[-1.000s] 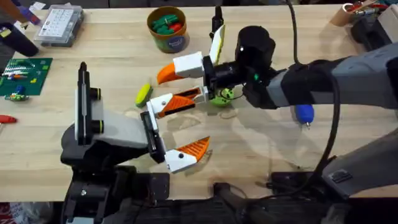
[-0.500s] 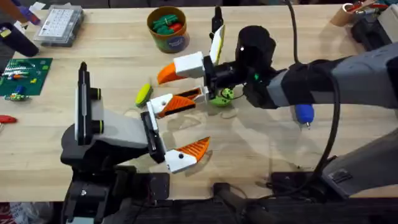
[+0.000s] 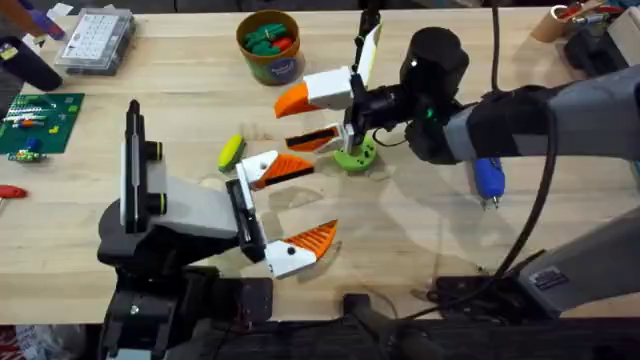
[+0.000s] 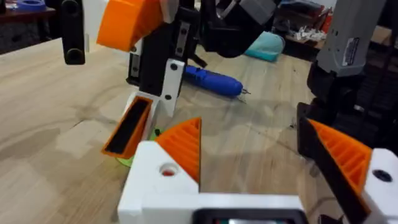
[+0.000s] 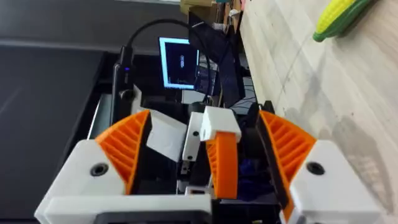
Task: Pick up the gripper from the table and insert it into the empty holder that is missing its gripper. Then pick up a screw, insert it into the mounting hole, and use the screwdriver to tighten it. Finally, clean up the table by picking up the vegetable and placing it into the bucket.
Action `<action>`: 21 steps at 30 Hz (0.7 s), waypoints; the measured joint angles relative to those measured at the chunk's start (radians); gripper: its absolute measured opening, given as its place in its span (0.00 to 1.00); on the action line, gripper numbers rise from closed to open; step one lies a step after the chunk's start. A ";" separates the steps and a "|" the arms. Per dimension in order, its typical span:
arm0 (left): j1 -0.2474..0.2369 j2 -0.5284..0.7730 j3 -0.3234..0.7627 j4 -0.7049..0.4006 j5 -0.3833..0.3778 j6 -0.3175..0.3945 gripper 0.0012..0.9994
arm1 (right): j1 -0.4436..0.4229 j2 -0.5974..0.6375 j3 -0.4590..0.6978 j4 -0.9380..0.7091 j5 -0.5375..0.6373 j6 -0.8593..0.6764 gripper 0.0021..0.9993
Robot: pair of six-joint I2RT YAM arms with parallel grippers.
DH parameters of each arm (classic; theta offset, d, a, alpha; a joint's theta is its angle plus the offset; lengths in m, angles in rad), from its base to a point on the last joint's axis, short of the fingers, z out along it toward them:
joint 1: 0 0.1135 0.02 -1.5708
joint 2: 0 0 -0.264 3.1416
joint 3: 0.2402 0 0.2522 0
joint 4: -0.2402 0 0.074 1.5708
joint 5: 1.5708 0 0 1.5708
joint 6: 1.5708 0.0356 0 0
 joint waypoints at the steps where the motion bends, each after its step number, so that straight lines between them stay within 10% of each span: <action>1: 0.000 0.000 0.000 0.000 0.000 0.000 0.99 | -0.003 -0.003 -0.001 0.000 -0.003 0.000 1.00; 21: 0.000 0.000 0.000 0.000 0.000 0.000 0.99 | -0.103 -0.114 -0.188 0.068 -0.104 -0.007 1.00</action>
